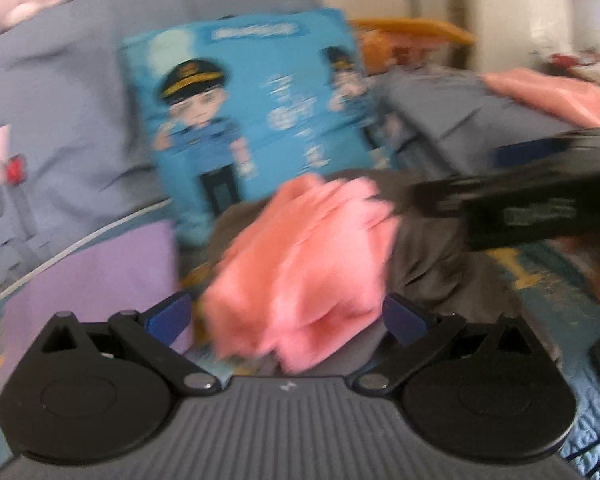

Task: Fold towel
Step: 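Reach both grippers to the pink fleece towel on the pile and close on it, then lift the pink towel with both grippers and lay it on the open bedspread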

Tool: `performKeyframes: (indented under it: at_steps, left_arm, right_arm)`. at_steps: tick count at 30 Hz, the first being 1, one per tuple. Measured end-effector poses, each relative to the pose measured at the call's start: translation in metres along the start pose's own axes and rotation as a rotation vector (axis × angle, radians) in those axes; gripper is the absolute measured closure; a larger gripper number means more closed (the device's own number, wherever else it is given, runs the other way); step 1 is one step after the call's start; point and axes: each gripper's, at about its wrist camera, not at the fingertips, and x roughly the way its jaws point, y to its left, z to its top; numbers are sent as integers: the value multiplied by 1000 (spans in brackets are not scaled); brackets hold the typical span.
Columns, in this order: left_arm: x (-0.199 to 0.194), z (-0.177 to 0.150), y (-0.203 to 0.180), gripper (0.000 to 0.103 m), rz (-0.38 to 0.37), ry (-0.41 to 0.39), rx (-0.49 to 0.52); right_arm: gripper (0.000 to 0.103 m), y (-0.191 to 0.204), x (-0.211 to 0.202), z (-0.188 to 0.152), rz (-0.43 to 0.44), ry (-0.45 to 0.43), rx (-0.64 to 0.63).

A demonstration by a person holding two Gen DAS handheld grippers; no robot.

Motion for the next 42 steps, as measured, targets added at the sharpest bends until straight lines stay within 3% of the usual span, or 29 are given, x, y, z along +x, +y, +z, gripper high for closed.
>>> performKeyframes:
  at_steps: [3,7,13,15,18,20,21,22,23,25,28,34,42]
  left_arm:
    - [16,2,-6,0,-49,-52,46]
    - [43,4,-4,0,-73,-28,36]
    - [63,0,4,0,-92,-5,-29]
    - [68,-2,10,0,-115,7,-73]
    - [73,-3,17,0,-147,19,-141]
    - [74,-3,21,2,-174,19,-186]
    - [74,-3,22,8,-176,24,-201]
    - [74,-2,22,22,-167,36,-207]
    - [74,-1,22,30,-155,49,-212]
    - [72,-2,21,59,-144,64,-222]
    - [63,-2,19,75,-144,64,-233]
    - [41,1,11,86,-138,45,-252]
    - [-35,11,3,87,-116,-49,-230]
  right_arm:
    - [6,-12,21,7,55,13,51]
    - [7,-23,47,12,120,40,110]
    - [24,-21,89,17,188,132,123]
    - [33,-21,101,17,212,163,146]
    - [59,-21,115,17,249,218,189]
    - [82,-22,118,16,261,231,216]
    - [86,-22,116,16,259,228,227]
    - [88,-23,113,16,257,222,238]
    - [90,-24,109,15,257,216,246]
    - [92,-25,99,14,261,203,258]
    - [92,-27,79,14,265,179,263]
    - [93,-23,34,12,255,142,239]
    - [93,-16,-42,18,271,76,239]
